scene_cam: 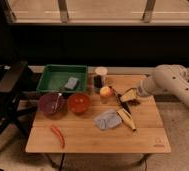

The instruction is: Wipe tray with brush

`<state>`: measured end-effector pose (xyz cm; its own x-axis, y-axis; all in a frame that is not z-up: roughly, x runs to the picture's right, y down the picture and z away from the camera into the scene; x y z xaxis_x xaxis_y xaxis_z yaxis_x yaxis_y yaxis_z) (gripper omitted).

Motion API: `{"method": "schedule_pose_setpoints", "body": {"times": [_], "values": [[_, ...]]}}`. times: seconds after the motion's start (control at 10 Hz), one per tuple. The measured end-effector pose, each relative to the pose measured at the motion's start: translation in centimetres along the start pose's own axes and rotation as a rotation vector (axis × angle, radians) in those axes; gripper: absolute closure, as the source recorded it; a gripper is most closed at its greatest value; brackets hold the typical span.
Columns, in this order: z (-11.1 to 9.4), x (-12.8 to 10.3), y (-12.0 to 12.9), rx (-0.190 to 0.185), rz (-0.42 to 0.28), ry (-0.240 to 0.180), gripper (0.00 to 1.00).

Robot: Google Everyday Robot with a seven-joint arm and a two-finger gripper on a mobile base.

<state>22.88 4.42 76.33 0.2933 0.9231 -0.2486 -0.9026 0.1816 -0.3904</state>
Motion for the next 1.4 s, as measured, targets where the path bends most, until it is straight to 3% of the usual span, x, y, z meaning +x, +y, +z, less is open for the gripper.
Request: {"method": "schedule_pose_setpoints", "body": {"times": [0.3,0.6,0.9,1.4], "values": [[0.1,-0.1,0.1,0.003,-0.003,-0.003,0.26],[1.2,-1.8,1.5,0.005,-0.058,-0.063,0.26],[4.8,-4.1,4.4,-0.025,-0.137,-0.079,0.26],[9.4,-4.6,3.1,-0.090,-0.123,-0.046,0.26]]}}
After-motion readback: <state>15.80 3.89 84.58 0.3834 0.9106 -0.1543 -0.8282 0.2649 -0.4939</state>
